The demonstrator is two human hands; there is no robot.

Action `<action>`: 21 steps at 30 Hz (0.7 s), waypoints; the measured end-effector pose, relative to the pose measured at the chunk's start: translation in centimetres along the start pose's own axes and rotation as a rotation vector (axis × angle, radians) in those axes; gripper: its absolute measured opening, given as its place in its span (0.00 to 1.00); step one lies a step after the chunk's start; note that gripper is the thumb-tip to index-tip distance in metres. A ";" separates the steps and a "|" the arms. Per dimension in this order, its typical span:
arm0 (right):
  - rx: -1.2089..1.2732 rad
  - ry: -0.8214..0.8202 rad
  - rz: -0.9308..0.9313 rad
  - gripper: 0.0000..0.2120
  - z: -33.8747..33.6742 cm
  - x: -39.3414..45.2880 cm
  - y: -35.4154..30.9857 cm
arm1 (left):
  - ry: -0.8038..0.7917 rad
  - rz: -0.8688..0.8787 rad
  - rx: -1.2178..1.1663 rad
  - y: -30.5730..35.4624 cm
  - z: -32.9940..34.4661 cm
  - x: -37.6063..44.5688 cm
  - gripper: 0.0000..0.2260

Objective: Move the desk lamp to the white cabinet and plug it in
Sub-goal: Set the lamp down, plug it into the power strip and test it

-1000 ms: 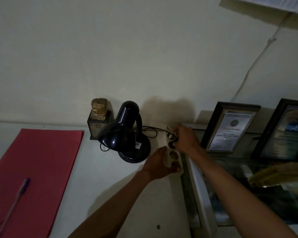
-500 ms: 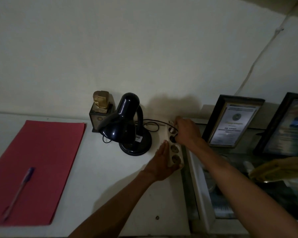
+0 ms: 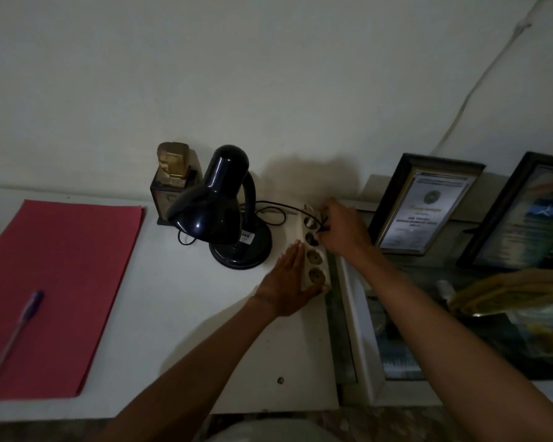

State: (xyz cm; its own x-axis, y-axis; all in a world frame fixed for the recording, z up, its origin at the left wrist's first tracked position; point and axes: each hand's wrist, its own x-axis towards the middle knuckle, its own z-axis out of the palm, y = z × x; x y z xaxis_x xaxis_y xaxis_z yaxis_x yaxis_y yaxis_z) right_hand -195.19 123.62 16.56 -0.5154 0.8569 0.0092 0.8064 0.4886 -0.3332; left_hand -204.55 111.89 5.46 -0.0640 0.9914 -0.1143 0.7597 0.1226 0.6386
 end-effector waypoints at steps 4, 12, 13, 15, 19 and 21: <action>0.039 0.107 0.007 0.13 1.4 -1.4 0.2 | 0.002 0.012 -0.022 0.1 -0.1 -0.2 0.47; -0.046 0.050 -0.028 0.14 1.6 -1.1 0.7 | 0.011 0.031 -0.026 -0.2 0.1 -0.1 0.46; -0.045 0.029 -0.026 0.14 1.4 -0.9 0.7 | 0.012 0.034 -0.024 -0.2 0.1 -0.1 0.46; -0.024 0.027 -0.030 0.12 1.3 -0.6 0.6 | 0.019 0.040 -0.031 -0.3 0.2 0.0 0.46; -0.150 0.092 -0.121 0.07 1.8 -0.7 0.6 | 0.025 0.039 -0.054 -0.4 0.3 0.1 0.48; -0.282 0.054 -0.231 0.09 2.1 -0.8 0.9 | 0.031 0.050 -0.053 -0.4 0.3 0.2 0.48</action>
State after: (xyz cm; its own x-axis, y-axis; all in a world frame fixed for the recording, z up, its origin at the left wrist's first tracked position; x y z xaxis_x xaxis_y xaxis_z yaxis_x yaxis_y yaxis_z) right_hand -194.67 123.00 14.27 -0.6834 0.7222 0.1065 0.7225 0.6900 -0.0433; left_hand -204.65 111.99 4.94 -0.0475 0.9972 -0.0582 0.7273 0.0745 0.6823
